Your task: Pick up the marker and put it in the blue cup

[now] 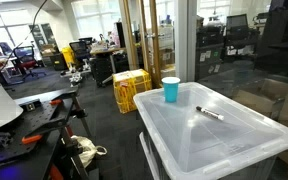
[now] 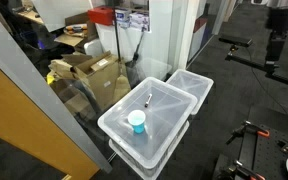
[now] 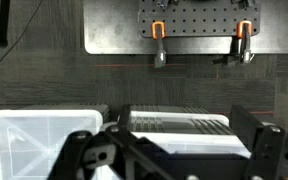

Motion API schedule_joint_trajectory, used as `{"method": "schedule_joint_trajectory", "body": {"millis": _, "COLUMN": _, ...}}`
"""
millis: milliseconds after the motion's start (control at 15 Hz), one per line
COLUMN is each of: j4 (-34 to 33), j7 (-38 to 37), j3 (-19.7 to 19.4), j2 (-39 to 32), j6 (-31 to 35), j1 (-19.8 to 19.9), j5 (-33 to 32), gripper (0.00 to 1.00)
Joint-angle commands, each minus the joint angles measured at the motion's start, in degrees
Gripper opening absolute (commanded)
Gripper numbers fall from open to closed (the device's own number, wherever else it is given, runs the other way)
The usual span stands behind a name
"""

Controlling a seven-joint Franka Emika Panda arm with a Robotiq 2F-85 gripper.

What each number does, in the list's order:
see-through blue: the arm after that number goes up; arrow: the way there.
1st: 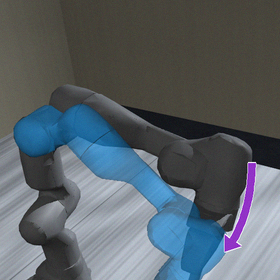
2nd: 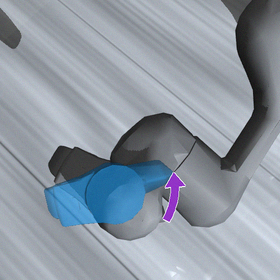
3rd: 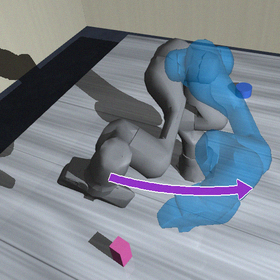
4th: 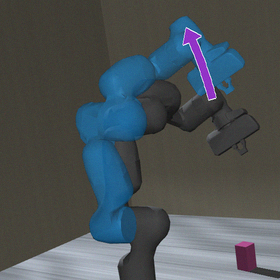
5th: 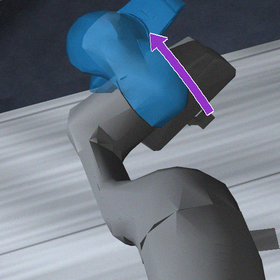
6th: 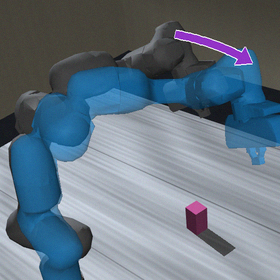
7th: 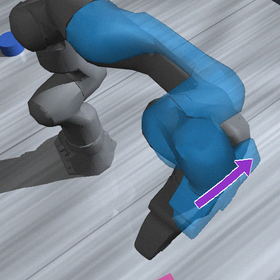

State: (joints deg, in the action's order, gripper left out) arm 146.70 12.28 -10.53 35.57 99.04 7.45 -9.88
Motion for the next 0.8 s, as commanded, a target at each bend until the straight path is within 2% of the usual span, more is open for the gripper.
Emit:
{"method": "schedule_joint_trajectory", "body": {"millis": 0, "j4": -0.1, "j7": 0.0, "j3": 0.0, "j2": 0.0, "j6": -0.1, "j1": 0.0, "j5": 0.0, "gripper": 1.0}}
{"method": "schedule_joint_trajectory", "body": {"millis": 400, "j4": -0.1, "j7": 0.1, "j3": -0.1, "j2": -0.1, "j6": 0.2, "j1": -0.1, "j5": 0.0, "gripper": 1.0}}
{"method": "schedule_joint_trajectory", "body": {"millis": 733, "j4": -1.6, "j7": -2.2, "j3": 0.4, "j2": -3.1, "j6": 6.7, "j1": -0.5, "j5": 0.8, "gripper": 1.0}}
